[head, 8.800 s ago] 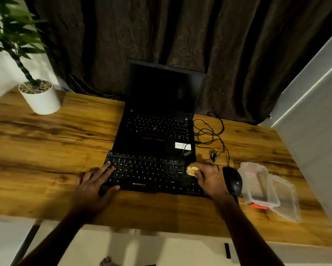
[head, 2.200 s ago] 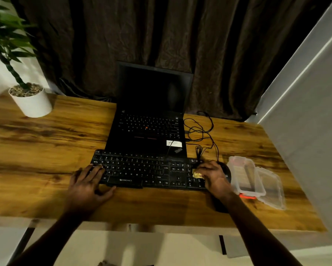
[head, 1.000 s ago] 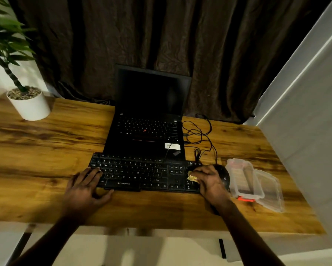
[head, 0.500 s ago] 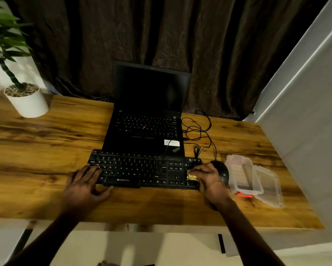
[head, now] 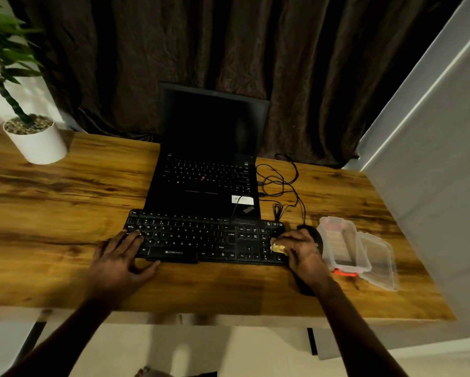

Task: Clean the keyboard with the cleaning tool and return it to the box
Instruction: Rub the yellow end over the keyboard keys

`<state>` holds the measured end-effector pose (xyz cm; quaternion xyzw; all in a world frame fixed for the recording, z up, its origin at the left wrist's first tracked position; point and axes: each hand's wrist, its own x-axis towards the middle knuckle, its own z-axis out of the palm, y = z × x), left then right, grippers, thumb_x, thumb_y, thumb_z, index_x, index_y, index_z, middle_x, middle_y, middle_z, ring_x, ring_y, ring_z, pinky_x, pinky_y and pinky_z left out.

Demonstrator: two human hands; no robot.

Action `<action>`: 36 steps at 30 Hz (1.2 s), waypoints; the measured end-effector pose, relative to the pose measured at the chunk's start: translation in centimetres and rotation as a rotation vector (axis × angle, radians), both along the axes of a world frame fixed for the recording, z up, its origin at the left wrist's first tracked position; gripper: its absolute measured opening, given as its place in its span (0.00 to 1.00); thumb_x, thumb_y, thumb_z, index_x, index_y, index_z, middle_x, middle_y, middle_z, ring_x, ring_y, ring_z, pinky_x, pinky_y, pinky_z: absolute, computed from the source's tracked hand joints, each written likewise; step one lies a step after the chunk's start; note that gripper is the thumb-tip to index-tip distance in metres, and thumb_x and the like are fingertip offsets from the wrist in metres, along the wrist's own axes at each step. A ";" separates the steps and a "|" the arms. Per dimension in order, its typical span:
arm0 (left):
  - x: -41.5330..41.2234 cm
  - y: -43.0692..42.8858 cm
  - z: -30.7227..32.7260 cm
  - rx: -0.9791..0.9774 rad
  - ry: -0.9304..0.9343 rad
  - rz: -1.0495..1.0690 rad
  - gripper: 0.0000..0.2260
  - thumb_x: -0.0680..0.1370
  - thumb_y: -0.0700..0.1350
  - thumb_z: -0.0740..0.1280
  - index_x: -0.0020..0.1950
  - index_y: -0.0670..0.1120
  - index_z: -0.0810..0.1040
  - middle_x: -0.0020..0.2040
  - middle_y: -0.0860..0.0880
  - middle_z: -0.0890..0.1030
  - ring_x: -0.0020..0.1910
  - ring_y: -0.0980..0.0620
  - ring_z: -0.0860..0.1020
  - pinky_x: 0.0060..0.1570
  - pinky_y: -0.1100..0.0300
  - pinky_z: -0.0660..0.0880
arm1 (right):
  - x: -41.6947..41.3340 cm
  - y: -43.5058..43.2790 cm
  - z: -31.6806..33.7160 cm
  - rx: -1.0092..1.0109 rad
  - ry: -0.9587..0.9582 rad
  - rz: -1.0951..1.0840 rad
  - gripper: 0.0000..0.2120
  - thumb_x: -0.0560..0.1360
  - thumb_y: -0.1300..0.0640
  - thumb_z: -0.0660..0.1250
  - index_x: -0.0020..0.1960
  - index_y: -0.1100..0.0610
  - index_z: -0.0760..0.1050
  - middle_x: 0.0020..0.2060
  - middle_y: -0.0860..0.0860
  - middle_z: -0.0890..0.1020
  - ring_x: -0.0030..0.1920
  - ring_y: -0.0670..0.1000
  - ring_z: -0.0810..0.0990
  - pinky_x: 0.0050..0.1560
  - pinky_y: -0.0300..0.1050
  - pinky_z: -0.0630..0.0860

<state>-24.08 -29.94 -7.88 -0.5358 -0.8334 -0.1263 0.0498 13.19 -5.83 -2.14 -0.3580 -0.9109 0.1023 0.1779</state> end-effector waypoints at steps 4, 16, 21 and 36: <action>0.3 0.1 -0.1 0.001 0.012 -0.001 0.37 0.72 0.71 0.57 0.66 0.44 0.78 0.69 0.45 0.77 0.71 0.44 0.70 0.68 0.43 0.63 | 0.2 0.1 -0.2 -0.036 -0.044 0.043 0.17 0.73 0.67 0.69 0.54 0.48 0.83 0.56 0.47 0.79 0.57 0.48 0.73 0.57 0.38 0.71; 0.2 -0.1 -0.1 0.015 0.012 0.001 0.38 0.72 0.71 0.57 0.66 0.43 0.79 0.68 0.45 0.77 0.70 0.44 0.71 0.68 0.42 0.63 | 1.0 0.8 -0.6 -0.013 -0.003 0.019 0.20 0.69 0.70 0.69 0.53 0.49 0.84 0.54 0.50 0.80 0.55 0.51 0.75 0.55 0.45 0.75; 0.1 0.2 0.0 0.015 0.014 0.000 0.37 0.72 0.71 0.58 0.66 0.44 0.79 0.68 0.46 0.77 0.71 0.44 0.71 0.67 0.43 0.64 | 2.1 0.9 -0.8 -0.037 -0.052 -0.011 0.20 0.68 0.70 0.71 0.52 0.49 0.84 0.54 0.51 0.81 0.56 0.53 0.76 0.56 0.51 0.78; 0.1 0.3 0.0 0.002 0.016 -0.005 0.37 0.72 0.71 0.57 0.66 0.44 0.79 0.68 0.46 0.77 0.71 0.44 0.70 0.67 0.42 0.64 | 0.7 -1.2 -0.2 -0.013 -0.072 0.077 0.18 0.69 0.65 0.73 0.53 0.46 0.82 0.55 0.47 0.79 0.57 0.51 0.74 0.56 0.51 0.76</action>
